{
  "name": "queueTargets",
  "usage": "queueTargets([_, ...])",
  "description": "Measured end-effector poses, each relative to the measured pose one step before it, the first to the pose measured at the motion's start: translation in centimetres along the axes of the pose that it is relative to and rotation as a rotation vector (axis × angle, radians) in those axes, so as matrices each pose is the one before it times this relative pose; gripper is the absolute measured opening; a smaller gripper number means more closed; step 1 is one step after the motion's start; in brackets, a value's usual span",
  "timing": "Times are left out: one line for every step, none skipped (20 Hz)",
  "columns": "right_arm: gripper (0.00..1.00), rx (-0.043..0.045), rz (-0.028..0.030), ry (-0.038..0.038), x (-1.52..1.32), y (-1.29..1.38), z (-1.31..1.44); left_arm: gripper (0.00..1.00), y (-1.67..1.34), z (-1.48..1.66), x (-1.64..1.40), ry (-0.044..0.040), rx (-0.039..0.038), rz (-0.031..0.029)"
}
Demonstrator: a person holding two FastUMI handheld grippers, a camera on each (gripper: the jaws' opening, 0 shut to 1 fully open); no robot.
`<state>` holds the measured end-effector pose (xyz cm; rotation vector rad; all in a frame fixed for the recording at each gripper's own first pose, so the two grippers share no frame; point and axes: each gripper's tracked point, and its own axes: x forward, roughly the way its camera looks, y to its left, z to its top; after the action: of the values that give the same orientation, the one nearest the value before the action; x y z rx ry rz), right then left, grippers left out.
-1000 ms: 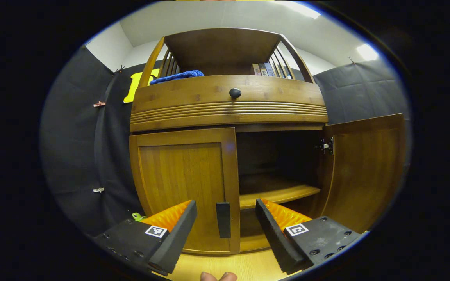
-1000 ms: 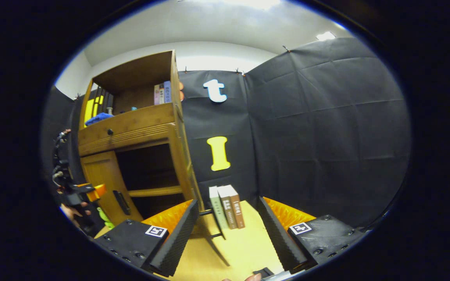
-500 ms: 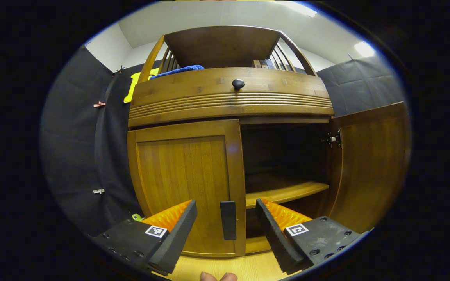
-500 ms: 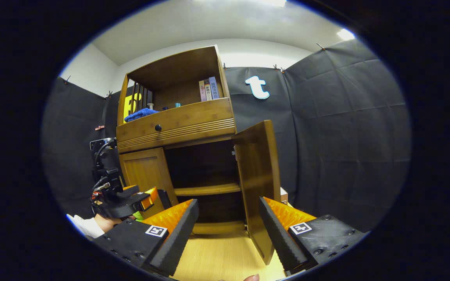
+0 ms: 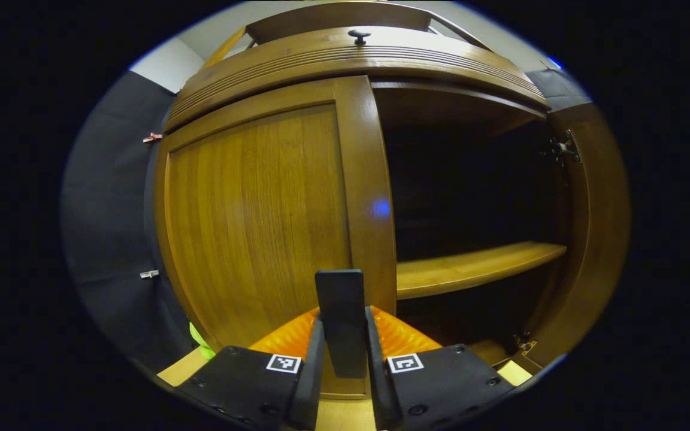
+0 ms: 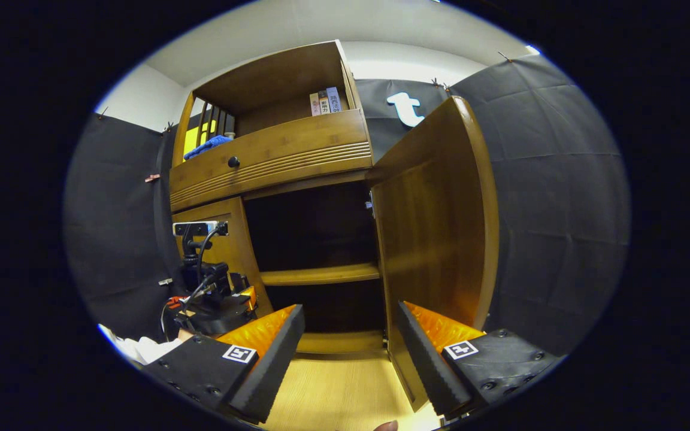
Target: Open the right door of the double-door shoe cabinet with the right hand, and open the left door with the left hand.
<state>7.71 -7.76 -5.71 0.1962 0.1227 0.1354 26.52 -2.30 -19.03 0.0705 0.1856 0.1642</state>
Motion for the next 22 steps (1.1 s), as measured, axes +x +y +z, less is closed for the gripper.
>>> queueTargets([0.98,0.00493,0.0044,-0.00066,0.043,-0.025,-0.015,0.37,-0.005,0.069,-0.022,-0.00412,-0.0003,0.00191])
queueTargets([0.98,0.00643,0.00633,0.00229,0.178,-0.02,0.026,0.37,0.048,-0.031,0.007,0.00256,0.0043,0.00148])
queueTargets([0.98,0.00368,0.00349,0.00271,-0.015,0.015,-0.078,0.34,0.019,-0.006,0.005,0.00493,-0.00071,0.00114])
queueTargets([0.98,-0.00095,0.00109,0.00276,-0.072,0.036,-0.021,0.35,-0.025,-0.109,-0.005,0.01186,-0.00262,0.00001])
queueTargets([1.0,-0.00211,0.00175,0.00081,-0.041,0.042,-0.031,0.34,0.023,-0.111,-0.069,0.01701,-0.00443,-0.00142])
queueTargets([0.99,0.00087,0.00204,-0.00165,-0.12,0.087,0.077,0.33,0.041,-0.103,0.0,0.01198,-0.00219,-0.00167])
queueTargets([0.98,0.00303,0.00057,-0.00443,-0.176,0.04,0.187,0.31,0.059,0.005,-0.112,0.01065,0.00093,-0.00271])
queueTargets([0.98,0.00167,0.00097,-0.00452,-0.251,-0.01,0.114,0.3,0.08,-0.143,-0.358,0.00632,0.00309,-0.00408])
queueTargets([1.0,-0.00111,-0.00212,-0.00475,-0.148,-0.002,0.207,0.28,0.065,0.032,-0.478,0.00453,0.00967,-0.0037])
queueTargets([0.98,-0.00217,-0.00161,-0.00588,-0.163,0.091,0.219,0.27,0.125,-0.038,-0.815,0.00629,0.01116,-0.00323])
queueTargets([0.98,-0.00267,-0.00367,-0.00511,-0.19,0.001,0.225,0.27,0.28,-0.08,-0.714,0.0049,0.00365,-0.00413])
queueTargets([0.98,-0.00048,-0.00278,-0.00441,-0.219,0.001,0.124,0.27,0.179,-0.32,-0.784,0.00412,-0.00131,-0.00802])
queueTargets([0.98,0.00067,-0.00422,-0.00149,-0.235,-0.028,0.067,0.27,0.244,-0.109,-0.839,0.00272,-0.00392,-0.00927])
queueTargets([0.98,-0.00025,-0.00425,-0.00235,-0.307,0.113,0.002,0.27,0.309,-0.19,-0.756,0.0022,-0.00144,-0.00891])
queueTargets([1.0,0.0005,-0.00506,-0.00236,-0.418,0.11,0.015,0.27,0.313,-0.096,-0.824,0.00095,0.00205,-0.00855])
queueTargets([0.98,0.00043,-0.00462,-0.00246,-0.372,0.14,0.037,0.27,0.299,-0.24,-0.764,0.00292,-0.00142,-0.00723])
queueTargets([0.98,0.00191,-0.00267,-0.00082,-0.385,0.315,0.022,0.26,0.354,-0.105,-0.822,0.0036,-0.00455,-0.00484])
queueTargets([0.98,0.00098,-0.00091,-0.00217,-0.44,0.43,-0.03,0.26,0.359,-0.253,-0.724,0.0041,-0.00506,-0.00338])
queueTargets([0.98,-0.00208,0.00166,-0.00512,-0.396,0.543,0.131,0.26,0.386,-0.122,-0.8,0.00141,-0.004,-0.0026])
queueTargets([0.98,-0.0076,0.00337,-0.002,-0.465,0.639,-0.05,0.25,0.455,-0.275,-0.766,0.00068,-0.0011,-0.00217])
queueTargets([0.98,-0.00905,0.00191,-0.00017,-0.327,0.526,-0.018,0.25,0.484,-0.1,-0.861,-0.00165,0.00194,-0.0027])
queueTargets([0.98,-0.00504,0.00377,0.00137,-0.39,0.564,-0.076,0.25,0.45,-0.213,-0.688,-0.00063,0.00254,-0.0029])
